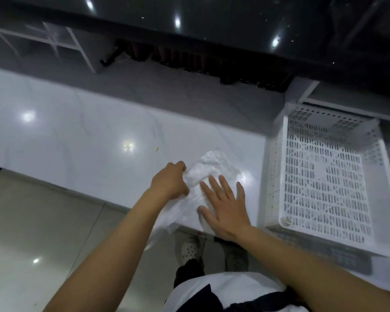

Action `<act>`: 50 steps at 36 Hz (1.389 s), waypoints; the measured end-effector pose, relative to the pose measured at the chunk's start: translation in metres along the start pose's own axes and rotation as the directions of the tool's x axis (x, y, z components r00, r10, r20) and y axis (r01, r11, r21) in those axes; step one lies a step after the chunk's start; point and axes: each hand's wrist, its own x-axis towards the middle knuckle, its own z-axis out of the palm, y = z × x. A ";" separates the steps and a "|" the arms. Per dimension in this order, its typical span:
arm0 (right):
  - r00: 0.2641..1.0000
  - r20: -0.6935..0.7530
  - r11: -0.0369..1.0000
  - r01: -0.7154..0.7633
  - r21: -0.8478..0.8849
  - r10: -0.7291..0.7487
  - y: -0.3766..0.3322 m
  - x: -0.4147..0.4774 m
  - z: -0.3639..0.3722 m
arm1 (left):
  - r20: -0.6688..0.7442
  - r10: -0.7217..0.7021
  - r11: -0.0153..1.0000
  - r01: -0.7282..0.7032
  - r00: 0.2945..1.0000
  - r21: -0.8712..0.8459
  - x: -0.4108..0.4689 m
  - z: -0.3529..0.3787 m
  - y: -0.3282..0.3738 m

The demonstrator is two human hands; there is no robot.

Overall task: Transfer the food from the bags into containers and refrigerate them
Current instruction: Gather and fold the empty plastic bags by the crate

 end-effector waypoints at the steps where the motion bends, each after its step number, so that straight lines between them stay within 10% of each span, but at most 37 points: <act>1: 1.000 0.007 0.999 0.003 0.033 -0.003 0.001 0.001 -0.001 | 0.014 0.014 1.000 -0.014 1.000 -0.023 0.000 0.000 0.001; 11: 0.998 0.070 0.911 -0.031 0.412 0.002 0.002 0.007 -0.021 | -0.166 0.206 0.978 -0.210 0.964 -0.004 -0.036 0.030 0.015; 16: 0.965 0.179 0.523 -0.255 0.814 0.192 0.009 0.000 -0.038 | -0.157 0.265 0.964 -0.264 0.951 0.032 -0.050 0.063 0.018; 20: 0.971 -0.005 0.283 -0.064 0.957 0.237 0.001 -0.006 -0.043 | -0.243 0.275 0.958 -0.245 0.930 0.146 -0.051 0.082 0.015; 25: 0.803 -0.547 0.825 0.132 0.550 0.237 -0.009 -0.002 -0.059 | -0.346 0.261 0.965 -0.231 0.901 0.127 -0.050 0.094 0.009; 28: 0.884 -0.466 0.968 0.140 0.208 -0.028 -0.016 0.019 -0.067 | -0.304 0.320 0.946 -0.284 0.897 0.158 -0.047 0.099 0.003; 34: 0.992 -0.058 0.991 -0.118 -0.064 0.114 0.020 0.045 -0.032 | -0.245 0.353 0.921 -0.288 0.903 0.262 -0.043 0.106 -0.012; 50: 0.976 -0.150 0.985 -0.168 -0.042 0.160 0.029 0.046 -0.010 | -0.231 0.348 0.912 -0.272 0.909 0.307 -0.061 0.107 -0.039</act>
